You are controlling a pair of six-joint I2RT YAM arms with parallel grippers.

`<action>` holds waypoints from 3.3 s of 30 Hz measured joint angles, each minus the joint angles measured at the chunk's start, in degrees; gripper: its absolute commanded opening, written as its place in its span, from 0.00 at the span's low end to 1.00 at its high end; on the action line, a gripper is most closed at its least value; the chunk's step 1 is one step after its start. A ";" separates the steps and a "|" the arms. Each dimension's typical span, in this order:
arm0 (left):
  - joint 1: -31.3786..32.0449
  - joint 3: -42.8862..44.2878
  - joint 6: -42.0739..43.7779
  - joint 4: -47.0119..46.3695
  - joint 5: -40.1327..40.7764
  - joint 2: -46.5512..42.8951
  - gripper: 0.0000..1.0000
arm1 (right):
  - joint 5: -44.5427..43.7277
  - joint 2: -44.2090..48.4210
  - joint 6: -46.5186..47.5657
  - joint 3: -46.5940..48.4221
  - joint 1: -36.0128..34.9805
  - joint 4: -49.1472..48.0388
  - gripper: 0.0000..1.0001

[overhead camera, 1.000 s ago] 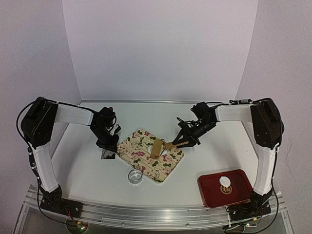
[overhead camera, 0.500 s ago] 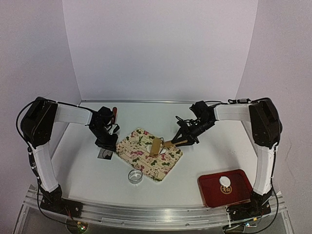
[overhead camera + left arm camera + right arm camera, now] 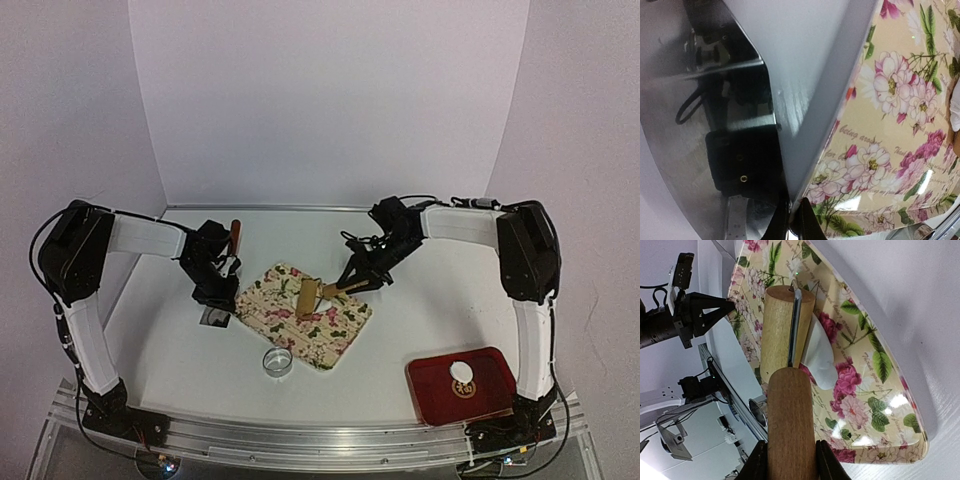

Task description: Roll out the dumpling wrappers from the dough

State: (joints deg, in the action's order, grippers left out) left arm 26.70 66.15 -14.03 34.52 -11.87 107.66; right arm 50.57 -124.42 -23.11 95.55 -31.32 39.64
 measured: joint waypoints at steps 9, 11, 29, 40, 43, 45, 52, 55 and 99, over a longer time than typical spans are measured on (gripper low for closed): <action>8.47 -6.92 -17.88 -1.70 -1.84 -4.89 0.08 | -6.96 6.11 1.97 -0.16 -1.25 9.53 0.00; 10.45 -7.45 -21.33 -2.21 -2.17 -5.29 0.19 | -8.46 7.52 1.59 0.37 -1.25 11.56 0.00; 12.09 17.15 -0.43 4.82 4.00 -1.42 0.69 | -28.44 26.54 -8.82 -4.33 4.24 9.98 0.00; 12.09 28.53 24.93 2.54 0.65 15.26 0.69 | -34.35 38.24 -17.54 -15.23 4.50 5.53 0.00; 12.11 31.50 28.31 1.24 -0.54 17.77 0.69 | -34.65 40.66 -19.34 -16.64 4.49 3.95 0.00; 12.11 33.84 30.05 -0.10 -1.13 19.50 0.70 | -34.72 41.82 -20.58 -17.49 4.49 3.47 0.00; 12.15 36.10 34.03 -2.11 -4.46 22.72 0.69 | -34.88 42.80 -23.59 -19.68 4.49 3.25 0.00; 12.21 36.17 35.19 -1.88 -6.36 23.90 0.69 | -34.88 42.80 -24.29 -19.85 4.49 3.23 0.00; 15.54 4.62 3.78 -7.45 1.71 4.19 0.38 | -9.80 32.05 -14.48 -22.93 4.49 0.12 0.00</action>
State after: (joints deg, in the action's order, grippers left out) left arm 42.24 70.77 -10.24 27.07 -10.16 111.85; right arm 40.77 -92.37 -37.59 72.62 -26.83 39.76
